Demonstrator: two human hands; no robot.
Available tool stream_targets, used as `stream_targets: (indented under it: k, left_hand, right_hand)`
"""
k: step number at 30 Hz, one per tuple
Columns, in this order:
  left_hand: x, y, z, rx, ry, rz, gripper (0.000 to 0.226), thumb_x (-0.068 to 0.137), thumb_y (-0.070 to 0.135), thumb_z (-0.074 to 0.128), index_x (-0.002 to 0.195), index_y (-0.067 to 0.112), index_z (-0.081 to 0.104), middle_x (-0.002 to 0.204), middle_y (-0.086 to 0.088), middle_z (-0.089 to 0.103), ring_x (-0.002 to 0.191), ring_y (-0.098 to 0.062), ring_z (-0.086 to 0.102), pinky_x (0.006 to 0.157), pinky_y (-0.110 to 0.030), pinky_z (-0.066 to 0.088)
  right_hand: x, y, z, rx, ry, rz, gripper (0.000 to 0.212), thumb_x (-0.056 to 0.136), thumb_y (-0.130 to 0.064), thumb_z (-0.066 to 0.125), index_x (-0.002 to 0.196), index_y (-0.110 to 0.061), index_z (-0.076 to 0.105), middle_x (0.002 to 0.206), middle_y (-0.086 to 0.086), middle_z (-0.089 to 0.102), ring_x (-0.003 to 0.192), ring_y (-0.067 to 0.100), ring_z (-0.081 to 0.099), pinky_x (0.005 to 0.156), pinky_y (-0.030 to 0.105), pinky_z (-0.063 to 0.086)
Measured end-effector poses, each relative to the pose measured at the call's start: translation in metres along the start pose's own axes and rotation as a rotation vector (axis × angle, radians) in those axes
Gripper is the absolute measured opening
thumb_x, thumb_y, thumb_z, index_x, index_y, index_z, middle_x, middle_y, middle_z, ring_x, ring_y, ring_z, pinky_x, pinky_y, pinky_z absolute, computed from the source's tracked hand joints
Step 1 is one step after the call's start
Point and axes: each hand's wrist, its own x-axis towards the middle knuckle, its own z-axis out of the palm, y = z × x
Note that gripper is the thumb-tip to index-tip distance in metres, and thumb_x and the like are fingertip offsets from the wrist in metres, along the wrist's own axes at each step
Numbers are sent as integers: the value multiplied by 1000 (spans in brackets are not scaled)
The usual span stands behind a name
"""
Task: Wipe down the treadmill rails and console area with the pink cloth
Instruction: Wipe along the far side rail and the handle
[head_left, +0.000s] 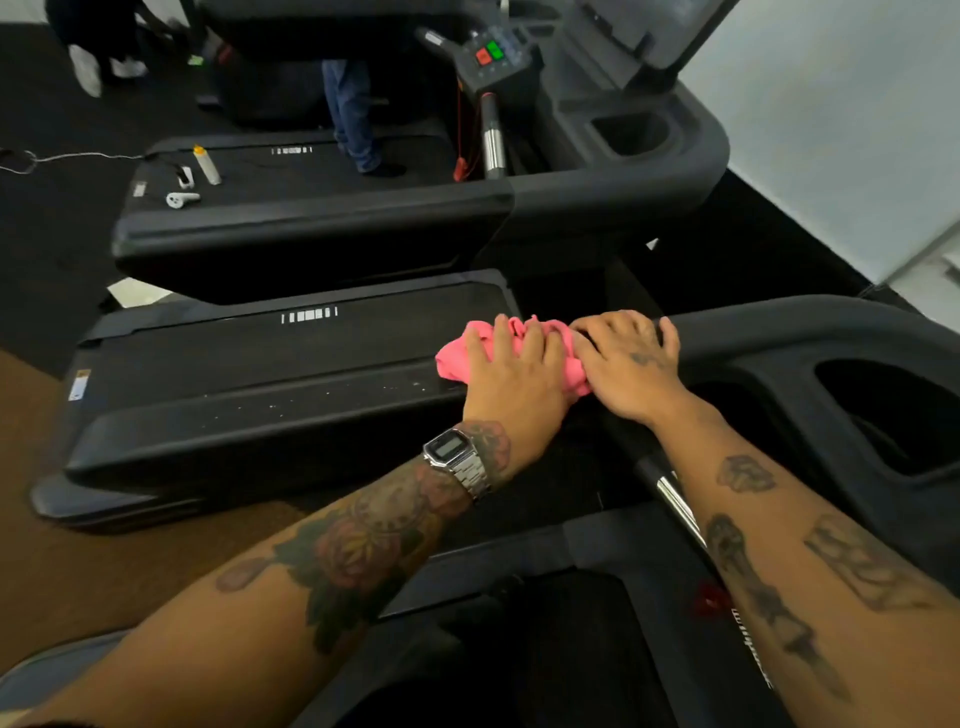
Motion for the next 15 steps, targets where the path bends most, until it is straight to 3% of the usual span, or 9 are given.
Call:
stream_targets:
  k: [5,10,15]
  left_hand:
    - [-29,-43,-5,-38,41,139,68,92,62,23,140,18,42,146,-6,45,132,-36,41,106,-57,32]
    - [-88,-130,-1,-77,66,36,66,89,65,32,136,23,51,142,1,51,127,-30,48,111,-53,29]
    - [-151,-216,-8,-113,39,-30,70,91,69,25,138,23,50,143,-1,51,130,-29,47,112,-53,27]
  right_hand:
    - [1,-4,-1,-38,21,34,45,101,-50,18,130,-37,50,139,-3,48,141,20,26,118,50,2]
    - [1,-4,-1,-63,24,29,47,101,-52,17,130,-35,51,139,-2,49,140,21,29,119,50,4]
    - [-1,-4,-2,-28,15,34,46,101,-52,21,132,-35,51,142,-3,47,141,19,27,118,47,2]
